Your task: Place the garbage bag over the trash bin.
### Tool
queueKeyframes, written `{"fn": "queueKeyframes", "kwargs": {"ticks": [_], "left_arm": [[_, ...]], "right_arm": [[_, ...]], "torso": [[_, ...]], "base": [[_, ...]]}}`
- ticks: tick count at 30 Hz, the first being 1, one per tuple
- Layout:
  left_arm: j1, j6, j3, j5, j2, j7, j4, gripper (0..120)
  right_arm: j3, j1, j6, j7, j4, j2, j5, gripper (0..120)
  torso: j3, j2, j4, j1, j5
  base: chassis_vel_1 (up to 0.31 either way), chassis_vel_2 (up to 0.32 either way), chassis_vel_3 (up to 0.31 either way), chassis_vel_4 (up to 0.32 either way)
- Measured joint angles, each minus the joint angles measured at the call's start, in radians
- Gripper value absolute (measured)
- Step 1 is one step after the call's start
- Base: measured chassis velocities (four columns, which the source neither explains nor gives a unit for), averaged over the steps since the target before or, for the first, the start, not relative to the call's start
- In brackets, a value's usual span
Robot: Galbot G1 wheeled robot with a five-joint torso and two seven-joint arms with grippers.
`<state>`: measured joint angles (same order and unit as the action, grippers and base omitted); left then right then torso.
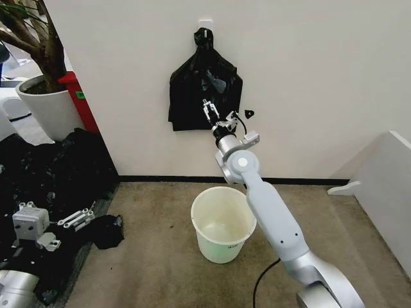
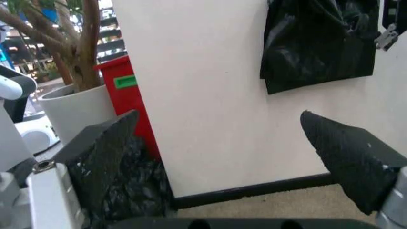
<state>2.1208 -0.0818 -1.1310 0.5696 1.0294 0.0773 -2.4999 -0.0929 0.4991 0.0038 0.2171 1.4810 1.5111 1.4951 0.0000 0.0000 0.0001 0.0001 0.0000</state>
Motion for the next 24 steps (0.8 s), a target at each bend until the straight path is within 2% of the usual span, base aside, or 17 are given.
{"fn": "queueKeyframes", "kwargs": {"ticks": [3, 6, 7, 12, 14, 15, 17, 20, 22, 23, 24], "left_arm": [[0.0, 0.0, 0.0, 0.0, 0.0, 0.0, 0.0, 100], [0.001, 0.0, 0.0, -0.001, 0.001, 0.0, 0.0, 100], [0.001, 0.0, 0.0, -0.001, 0.001, 0.0, 0.0, 100], [0.002, 0.0, -0.001, -0.001, 0.001, -0.001, 0.0, 100], [0.002, 0.0, -0.001, -0.001, 0.001, -0.001, 0.0, 100], [0.002, 0.0, -0.001, -0.002, 0.001, -0.001, 0.0, 100], [0.002, 0.0, -0.001, -0.002, 0.001, -0.001, 0.0, 100], [0.002, 0.0, -0.002, -0.002, 0.001, -0.001, 0.0, 100], [0.002, 0.0, -0.002, -0.002, 0.001, -0.001, 0.0, 100], [0.002, -0.001, -0.002, -0.002, 0.001, -0.001, 0.0, 100], [0.002, -0.001, -0.002, -0.002, 0.001, -0.001, 0.0, 100]], "right_arm": [[-0.001, -0.003, 0.001, 0.0, -0.003, 0.001, 0.003, 99], [-0.001, -0.009, 0.008, 0.005, -0.008, 0.001, 0.012, 88], [-0.001, -0.009, 0.008, 0.005, -0.008, 0.001, 0.012, 88], [-0.011, -0.022, 0.014, 0.014, -0.022, 0.004, 0.022, 65], [-0.011, -0.022, 0.014, 0.014, -0.022, 0.004, 0.022, 65], [-0.012, -0.023, 0.015, 0.018, -0.023, 0.004, 0.026, 54], [-0.011, -0.023, 0.015, 0.019, -0.023, 0.003, 0.026, 52], [-0.009, -0.013, 0.015, 0.02, -0.022, 0.0, 0.026, 36], [-0.009, -0.011, 0.015, 0.02, -0.022, -0.001, 0.026, 34], [-0.008, -0.003, 0.014, 0.02, -0.021, -0.004, 0.026, 25], [-0.008, -0.002, 0.014, 0.02, -0.021, -0.006, 0.026, 23]], "torso": [[0.0, 0.0, -0.0002, 0.0, 0.0], [0.0, 0.0, -0.0001, 0.0, 0.0], [0.0, 0.0, -0.0001, 0.0, 0.0], [0.0, 0.0, -0.0002, 0.0, 0.0], [0.0, 0.0, -0.0002, 0.0, 0.0], [0.0, 0.0, -0.0001, 0.0, 0.0], [0.0, 0.0, -0.0001, 0.0, 0.0], [0.0, 0.0, -0.0001, 0.0, 0.0001], [0.0, 0.0, -0.0001, 0.0, 0.0], [0.0, 0.0, -0.0001, 0.0, 0.0001], [0.0, 0.0, -0.0001, 0.0, 0.0001]], "base": [[0.0, 0.0, 0.0, 0.0], [0.0, 0.0, 0.0, 0.0], [0.0, 0.0, 0.0, 0.0], [0.0, 0.0, 0.0, 0.0], [0.0, 0.0, 0.0, 0.0], [0.0, 0.0, 0.0, 0.0], [0.0, 0.0, 0.0, 0.0], [0.0, 0.0, 0.0, 0.0], [0.0, 0.0, 0.0, 0.0], [0.0, 0.0, 0.0, 0.0], [0.0, 0.0, 0.0, 0.0]]}}
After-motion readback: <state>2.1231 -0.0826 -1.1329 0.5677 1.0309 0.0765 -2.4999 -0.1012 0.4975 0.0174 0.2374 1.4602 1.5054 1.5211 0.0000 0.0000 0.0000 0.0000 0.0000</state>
